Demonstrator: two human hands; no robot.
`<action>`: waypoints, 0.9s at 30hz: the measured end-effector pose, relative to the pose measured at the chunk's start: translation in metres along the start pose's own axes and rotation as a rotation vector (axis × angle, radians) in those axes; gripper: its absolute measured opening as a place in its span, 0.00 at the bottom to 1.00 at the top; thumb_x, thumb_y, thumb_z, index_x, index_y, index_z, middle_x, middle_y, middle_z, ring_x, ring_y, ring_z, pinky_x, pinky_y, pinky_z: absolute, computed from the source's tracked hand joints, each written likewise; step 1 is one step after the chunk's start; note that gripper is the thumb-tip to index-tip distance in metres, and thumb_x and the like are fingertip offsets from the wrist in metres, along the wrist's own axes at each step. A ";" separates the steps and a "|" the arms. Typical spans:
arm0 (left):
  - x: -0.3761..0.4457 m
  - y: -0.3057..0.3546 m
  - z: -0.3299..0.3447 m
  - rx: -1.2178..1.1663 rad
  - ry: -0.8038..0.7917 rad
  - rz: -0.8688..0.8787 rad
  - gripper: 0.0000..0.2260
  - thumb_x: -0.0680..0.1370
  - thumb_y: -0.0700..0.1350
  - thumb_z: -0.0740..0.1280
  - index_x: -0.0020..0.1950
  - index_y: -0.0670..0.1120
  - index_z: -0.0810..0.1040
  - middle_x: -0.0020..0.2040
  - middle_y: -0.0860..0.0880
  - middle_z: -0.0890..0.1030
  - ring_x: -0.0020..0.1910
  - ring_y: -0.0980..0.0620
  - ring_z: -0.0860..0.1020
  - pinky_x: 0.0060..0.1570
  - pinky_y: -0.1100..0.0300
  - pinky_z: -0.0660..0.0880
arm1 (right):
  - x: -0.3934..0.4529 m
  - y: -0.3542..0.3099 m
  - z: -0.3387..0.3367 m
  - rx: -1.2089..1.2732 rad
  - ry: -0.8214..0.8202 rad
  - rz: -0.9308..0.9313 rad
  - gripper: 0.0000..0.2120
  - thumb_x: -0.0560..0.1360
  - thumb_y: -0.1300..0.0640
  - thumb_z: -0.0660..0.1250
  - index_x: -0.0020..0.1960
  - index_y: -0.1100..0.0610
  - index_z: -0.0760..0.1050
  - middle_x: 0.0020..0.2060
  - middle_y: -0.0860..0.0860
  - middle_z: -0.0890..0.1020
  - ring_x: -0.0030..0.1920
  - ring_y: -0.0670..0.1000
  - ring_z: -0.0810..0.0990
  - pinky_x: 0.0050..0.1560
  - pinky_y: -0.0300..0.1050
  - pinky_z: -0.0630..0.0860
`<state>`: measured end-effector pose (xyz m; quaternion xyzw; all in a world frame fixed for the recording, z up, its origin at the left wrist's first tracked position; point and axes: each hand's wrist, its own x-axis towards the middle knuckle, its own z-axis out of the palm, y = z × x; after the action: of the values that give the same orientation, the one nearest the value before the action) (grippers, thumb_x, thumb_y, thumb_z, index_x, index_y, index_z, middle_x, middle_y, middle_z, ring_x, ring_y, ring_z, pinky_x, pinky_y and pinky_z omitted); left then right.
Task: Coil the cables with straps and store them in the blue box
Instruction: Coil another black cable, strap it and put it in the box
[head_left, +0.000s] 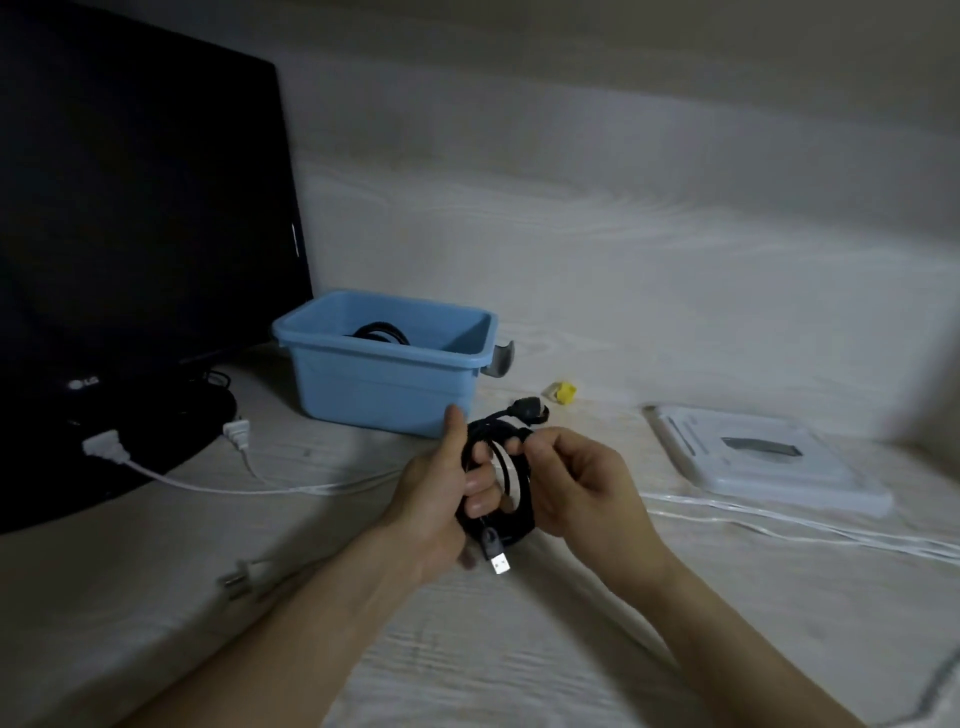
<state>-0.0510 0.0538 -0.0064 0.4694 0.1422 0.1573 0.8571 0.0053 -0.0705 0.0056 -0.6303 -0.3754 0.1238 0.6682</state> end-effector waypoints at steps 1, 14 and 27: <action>-0.002 -0.001 0.003 0.028 -0.015 0.029 0.24 0.79 0.63 0.54 0.34 0.46 0.69 0.25 0.51 0.59 0.24 0.54 0.58 0.31 0.60 0.59 | -0.002 -0.003 0.002 0.035 -0.018 0.023 0.13 0.84 0.62 0.56 0.44 0.62 0.75 0.21 0.44 0.71 0.21 0.41 0.66 0.25 0.33 0.64; -0.008 -0.011 0.010 0.257 0.098 0.049 0.25 0.81 0.59 0.58 0.41 0.38 0.75 0.23 0.51 0.59 0.23 0.54 0.57 0.29 0.60 0.57 | -0.020 0.005 -0.011 -0.225 -0.025 -0.008 0.13 0.82 0.68 0.56 0.53 0.60 0.80 0.24 0.41 0.77 0.24 0.40 0.73 0.29 0.30 0.67; -0.014 -0.007 0.013 0.216 0.214 0.008 0.26 0.79 0.65 0.56 0.29 0.47 0.64 0.23 0.51 0.60 0.22 0.54 0.56 0.24 0.61 0.55 | -0.027 -0.002 -0.002 -0.199 0.023 0.068 0.10 0.79 0.65 0.64 0.48 0.55 0.83 0.33 0.48 0.83 0.34 0.44 0.81 0.37 0.38 0.77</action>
<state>-0.0573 0.0351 -0.0044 0.5400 0.2471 0.1938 0.7809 -0.0120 -0.0895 -0.0019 -0.7072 -0.3566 0.1012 0.6021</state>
